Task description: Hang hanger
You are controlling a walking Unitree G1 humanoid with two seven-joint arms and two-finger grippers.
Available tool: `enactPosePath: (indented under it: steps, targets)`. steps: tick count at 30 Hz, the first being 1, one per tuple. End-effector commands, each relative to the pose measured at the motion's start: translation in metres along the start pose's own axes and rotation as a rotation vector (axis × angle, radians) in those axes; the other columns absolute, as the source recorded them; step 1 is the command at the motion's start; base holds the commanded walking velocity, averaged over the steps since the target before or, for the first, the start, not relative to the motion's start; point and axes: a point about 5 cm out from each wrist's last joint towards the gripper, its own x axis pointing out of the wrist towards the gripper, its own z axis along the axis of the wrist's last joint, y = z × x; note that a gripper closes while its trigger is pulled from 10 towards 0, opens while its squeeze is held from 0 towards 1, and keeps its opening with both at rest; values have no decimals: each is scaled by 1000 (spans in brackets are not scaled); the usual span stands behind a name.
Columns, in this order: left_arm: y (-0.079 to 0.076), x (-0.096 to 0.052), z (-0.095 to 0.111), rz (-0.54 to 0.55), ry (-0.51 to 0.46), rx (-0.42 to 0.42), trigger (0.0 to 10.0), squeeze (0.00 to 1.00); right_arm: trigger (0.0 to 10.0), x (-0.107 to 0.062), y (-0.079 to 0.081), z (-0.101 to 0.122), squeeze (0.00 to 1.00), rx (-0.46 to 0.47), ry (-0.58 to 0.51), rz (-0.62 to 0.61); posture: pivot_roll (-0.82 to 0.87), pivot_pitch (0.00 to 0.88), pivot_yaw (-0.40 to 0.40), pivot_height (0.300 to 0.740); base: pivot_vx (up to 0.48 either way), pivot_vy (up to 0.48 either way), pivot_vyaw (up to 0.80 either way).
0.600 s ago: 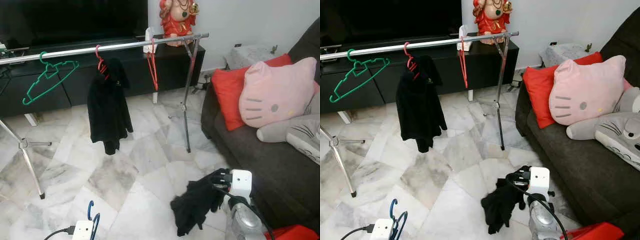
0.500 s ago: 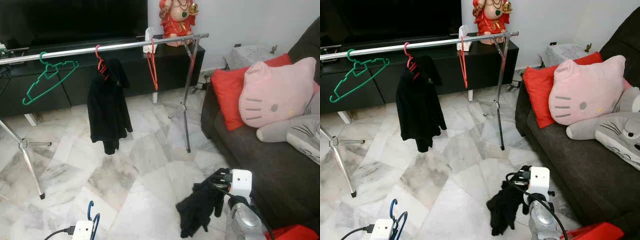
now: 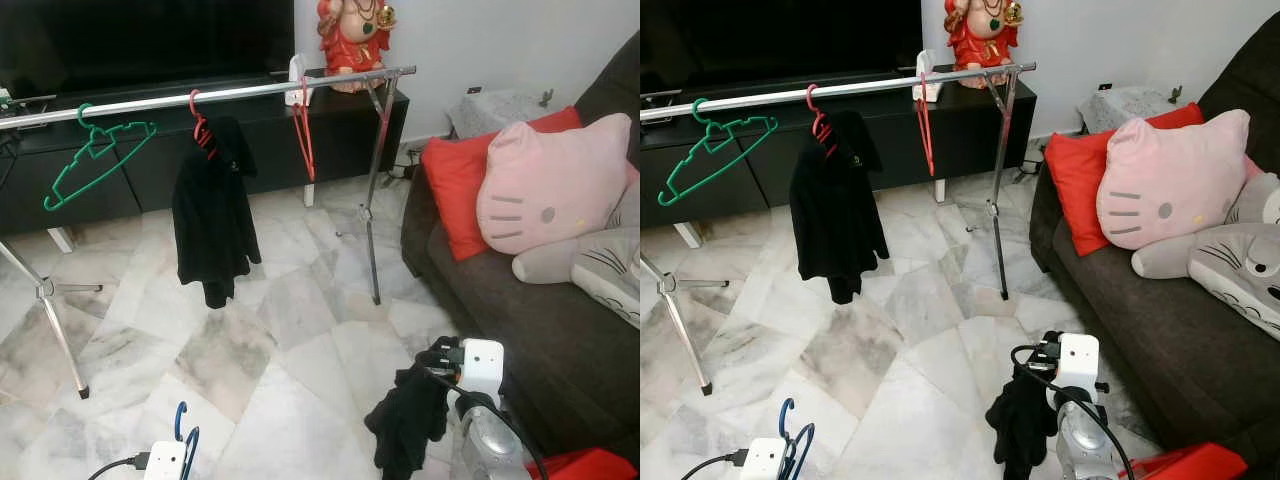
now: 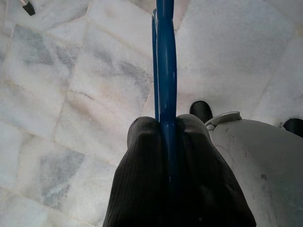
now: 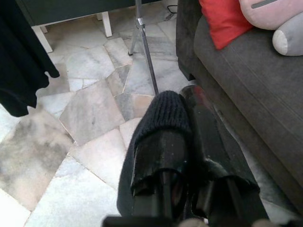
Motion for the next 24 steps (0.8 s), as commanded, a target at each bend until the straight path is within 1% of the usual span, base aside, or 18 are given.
enactPosePath:
  steps: [1,4,24]
  targets:
    - [4,-1,-6,11,24,0,10000,0,10000,1,0,6,0,-2,-32,-1,-82,0,-21,740,0,0,0]
    - [5,-1,-6,13,26,0,10000,0,10000,1,0,6,0,-1,-34,-1,-82,0,-21,740,0,0,0]
    - [5,-2,-10,12,44,-5,10000,0,10000,1,0,7,0,2,-40,-6,-82,0,-18,740,0,287,0]
